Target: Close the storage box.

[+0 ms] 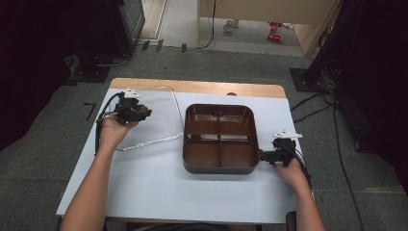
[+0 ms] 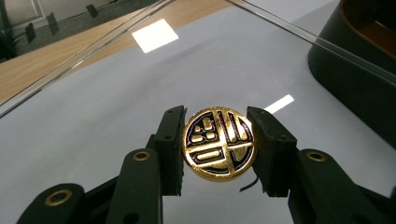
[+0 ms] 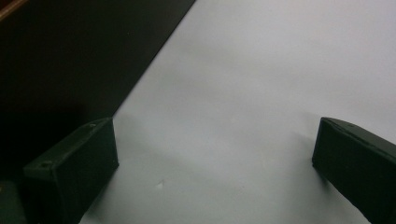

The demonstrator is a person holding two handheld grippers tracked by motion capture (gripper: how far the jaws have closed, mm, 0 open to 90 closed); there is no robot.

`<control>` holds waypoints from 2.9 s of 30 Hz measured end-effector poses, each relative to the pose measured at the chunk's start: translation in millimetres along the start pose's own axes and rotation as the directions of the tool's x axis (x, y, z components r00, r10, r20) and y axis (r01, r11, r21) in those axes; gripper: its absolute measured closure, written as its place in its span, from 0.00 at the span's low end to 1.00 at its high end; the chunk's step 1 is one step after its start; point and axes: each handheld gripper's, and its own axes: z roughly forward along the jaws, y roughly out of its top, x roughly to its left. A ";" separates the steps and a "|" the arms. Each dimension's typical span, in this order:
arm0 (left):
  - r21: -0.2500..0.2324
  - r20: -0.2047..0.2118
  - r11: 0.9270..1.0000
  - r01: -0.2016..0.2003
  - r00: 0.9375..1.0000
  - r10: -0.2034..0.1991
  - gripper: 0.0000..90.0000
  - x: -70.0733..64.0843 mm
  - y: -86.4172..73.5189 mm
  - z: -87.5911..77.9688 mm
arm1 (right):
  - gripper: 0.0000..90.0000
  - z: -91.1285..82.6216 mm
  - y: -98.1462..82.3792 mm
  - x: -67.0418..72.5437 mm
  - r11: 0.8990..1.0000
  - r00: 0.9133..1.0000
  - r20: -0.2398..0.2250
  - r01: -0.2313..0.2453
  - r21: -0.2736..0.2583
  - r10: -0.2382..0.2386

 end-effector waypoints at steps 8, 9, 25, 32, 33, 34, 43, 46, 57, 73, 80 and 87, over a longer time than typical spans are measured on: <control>-0.025 0.038 1.000 -0.007 0.999 0.008 0.66 -5.3 11.4 -19.4 | 0.00 0.0 0.0 0.1 1.000 1.000 0.000 -0.001 0.000 0.001; -0.027 0.036 1.000 -0.013 0.999 0.014 0.66 -8.0 13.6 -21.5 | 0.00 0.0 0.0 0.1 1.000 1.000 -0.001 -0.001 0.000 0.001; -0.070 0.143 0.995 -0.064 0.987 0.074 0.66 -76.6 44.1 -18.8 | 0.00 -0.1 -0.1 0.1 1.000 1.000 -0.001 -0.001 0.001 0.001; -0.029 0.185 0.994 -0.101 0.977 0.104 0.66 -116.1 57.7 -1.0 | 0.00 -0.1 -0.1 0.1 1.000 1.000 -0.001 -0.001 0.001 0.001; -0.029 0.185 0.994 -0.101 0.977 0.104 0.66 -116.1 57.7 -1.0 | 0.00 -0.1 -0.1 0.1 1.000 1.000 -0.001 -0.001 0.001 0.001; -0.029 0.192 0.994 -0.103 0.976 0.106 0.66 -121.0 59.3 1.5 | 0.00 -0.1 -0.1 0.1 1.000 1.000 0.000 0.000 0.000 0.000; -0.018 0.236 0.991 -0.133 0.963 0.133 0.66 -159.6 69.9 21.3 | 0.00 0.0 -0.1 0.1 1.000 1.000 0.000 -0.001 -0.001 0.001; -0.011 0.248 0.988 -0.154 0.957 0.152 0.66 -173.6 73.6 29.2 | 0.00 0.0 -0.1 0.1 1.000 1.000 0.000 -0.001 -0.001 0.001; 0.018 0.265 0.983 -0.183 0.949 0.172 0.66 -210.6 82.9 51.6 | 0.00 -0.1 -0.1 0.0 1.000 1.000 0.000 0.000 0.000 0.000; 0.057 0.229 0.972 -0.227 0.951 0.209 0.66 -237.3 82.7 66.5 | 0.00 0.0 -0.1 0.0 1.000 1.000 0.000 -0.001 -0.001 0.001; 0.060 0.241 0.974 -0.219 0.950 0.198 0.66 -236.8 81.0 65.1 | 0.00 0.0 -0.1 0.1 1.000 1.000 0.000 -0.001 -0.001 0.001; 0.056 0.255 0.977 -0.206 0.949 0.185 0.66 -234.7 77.5 66.9 | 0.00 0.0 -0.1 0.1 1.000 1.000 0.000 -0.001 -0.001 0.001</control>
